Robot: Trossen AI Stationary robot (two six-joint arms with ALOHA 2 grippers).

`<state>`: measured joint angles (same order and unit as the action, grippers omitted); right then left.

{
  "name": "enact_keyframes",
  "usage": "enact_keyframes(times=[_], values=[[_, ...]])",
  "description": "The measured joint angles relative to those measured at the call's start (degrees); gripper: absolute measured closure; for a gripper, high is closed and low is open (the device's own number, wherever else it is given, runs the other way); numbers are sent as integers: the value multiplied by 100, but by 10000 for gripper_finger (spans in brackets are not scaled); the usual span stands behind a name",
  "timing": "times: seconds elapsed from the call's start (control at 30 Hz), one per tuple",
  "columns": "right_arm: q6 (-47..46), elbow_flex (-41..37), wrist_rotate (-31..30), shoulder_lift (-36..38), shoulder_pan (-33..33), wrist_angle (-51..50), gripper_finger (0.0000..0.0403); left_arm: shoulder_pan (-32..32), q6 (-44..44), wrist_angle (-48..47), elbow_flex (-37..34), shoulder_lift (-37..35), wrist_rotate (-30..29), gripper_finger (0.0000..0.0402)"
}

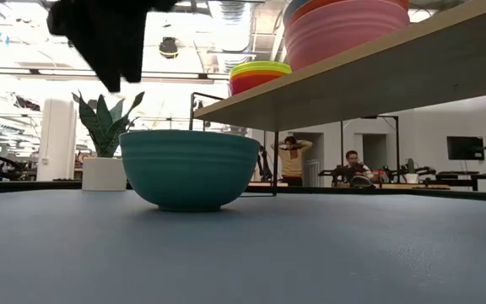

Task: Place and stack bowls onto a shelf
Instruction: Stack the green bowl on top of the light blue bowl on the shelf

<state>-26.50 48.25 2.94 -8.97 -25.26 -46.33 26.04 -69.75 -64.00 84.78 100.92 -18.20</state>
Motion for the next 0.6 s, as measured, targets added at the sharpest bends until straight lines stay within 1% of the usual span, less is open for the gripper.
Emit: enact_keyframes(times=[0.13,0.27,0.37,0.5,0.6], values=[[0,0,1,1,0,-1,158,-150,-150,70,-255,-37,-15,154],[0,0,2,2,0,-1,158,-246,-236,93,-455,-295,-118,151],[0,0,2,0,0,-2,158,-280,-396,238,-702,-655,-286,153],[0,0,0,1,0,-1,158,-297,-817,1048,-1542,-1388,-458,154],[0,0,0,2,0,-2,158,-325,-1047,1640,-2198,-1806,-297,154]])
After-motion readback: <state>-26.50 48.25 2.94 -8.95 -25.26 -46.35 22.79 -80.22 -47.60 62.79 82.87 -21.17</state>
